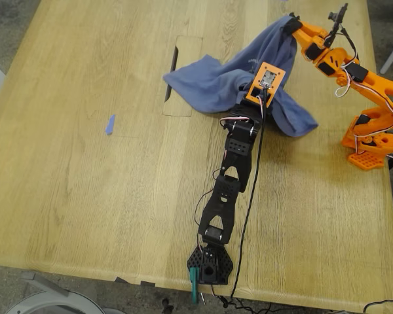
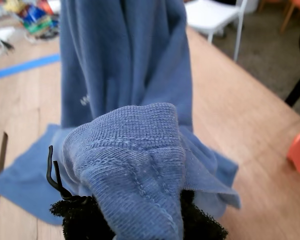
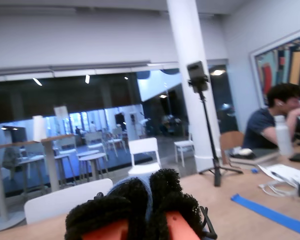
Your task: Fold a T-shirt
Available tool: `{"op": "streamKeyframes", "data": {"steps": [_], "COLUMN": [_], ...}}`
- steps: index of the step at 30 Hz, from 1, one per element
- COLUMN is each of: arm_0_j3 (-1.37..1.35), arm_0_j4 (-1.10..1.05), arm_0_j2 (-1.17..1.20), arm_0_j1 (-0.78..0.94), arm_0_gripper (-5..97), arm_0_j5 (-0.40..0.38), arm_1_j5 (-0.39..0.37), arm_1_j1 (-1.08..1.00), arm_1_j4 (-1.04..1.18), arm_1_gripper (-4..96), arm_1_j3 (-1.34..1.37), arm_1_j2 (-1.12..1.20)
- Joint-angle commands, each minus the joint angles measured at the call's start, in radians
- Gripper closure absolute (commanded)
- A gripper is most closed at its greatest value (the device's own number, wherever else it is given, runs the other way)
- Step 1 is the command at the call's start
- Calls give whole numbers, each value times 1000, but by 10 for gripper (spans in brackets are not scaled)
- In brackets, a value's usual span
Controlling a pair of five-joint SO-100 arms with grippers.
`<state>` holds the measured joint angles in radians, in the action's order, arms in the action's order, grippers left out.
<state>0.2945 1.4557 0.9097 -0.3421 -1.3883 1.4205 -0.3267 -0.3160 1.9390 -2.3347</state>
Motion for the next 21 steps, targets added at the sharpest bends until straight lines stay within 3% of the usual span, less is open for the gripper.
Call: {"op": "streamKeyframes", "data": {"steps": [1, 4, 13, 21], "arm_0_j3": [35, 35, 38, 40], "arm_0_j4": [-163, -273, -331, -419], "arm_0_j2": [247, 295, 445, 535], "arm_0_j1": [21, 44, 87, -12], "arm_0_gripper": [918, 918, 918, 918], "arm_0_j5": [5, -11, -46, -26], "arm_1_j5": [11, 18, 11, 12], "arm_1_j1": [49, 78, 46, 84], "arm_1_j4": [-37, -43, -51, -46], "arm_1_gripper": [913, 913, 913, 913], "arm_1_j3": [-114, -163, -219, -336], "arm_1_j2": [-8, -11, -78, -66]}}
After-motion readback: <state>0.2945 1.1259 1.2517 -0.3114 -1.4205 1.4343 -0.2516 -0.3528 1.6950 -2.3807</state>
